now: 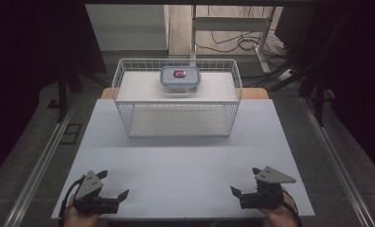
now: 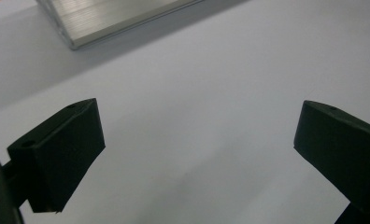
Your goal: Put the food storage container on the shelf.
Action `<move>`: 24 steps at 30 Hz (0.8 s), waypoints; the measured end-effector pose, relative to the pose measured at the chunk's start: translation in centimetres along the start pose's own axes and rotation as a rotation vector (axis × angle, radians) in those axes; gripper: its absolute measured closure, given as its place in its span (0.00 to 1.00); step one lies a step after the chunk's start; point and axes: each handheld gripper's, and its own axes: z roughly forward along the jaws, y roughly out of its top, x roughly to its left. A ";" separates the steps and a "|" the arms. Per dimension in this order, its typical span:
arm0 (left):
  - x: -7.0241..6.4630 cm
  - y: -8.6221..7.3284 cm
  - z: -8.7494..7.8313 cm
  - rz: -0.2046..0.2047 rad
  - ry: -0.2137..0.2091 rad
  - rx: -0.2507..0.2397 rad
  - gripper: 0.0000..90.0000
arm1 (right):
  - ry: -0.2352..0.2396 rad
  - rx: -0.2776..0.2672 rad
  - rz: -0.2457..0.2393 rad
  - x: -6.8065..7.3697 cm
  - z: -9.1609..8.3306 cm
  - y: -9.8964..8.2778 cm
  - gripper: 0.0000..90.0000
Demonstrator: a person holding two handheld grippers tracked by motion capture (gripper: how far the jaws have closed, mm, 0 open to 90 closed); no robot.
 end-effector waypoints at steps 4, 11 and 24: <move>0.3 -0.6 -0.4 -0.008 0.010 0.005 0.02 | -0.013 0.004 0.001 -0.1 -0.4 -0.5 0.00; 1.0 -1.6 -1.5 -0.027 0.031 0.012 0.03 | -0.050 0.015 0.012 -0.9 -1.4 -1.8 0.00; 2.7 -3.9 -2.3 -0.042 0.116 0.059 0.02 | -0.143 0.105 -0.002 -2.3 -2.1 -4.3 0.00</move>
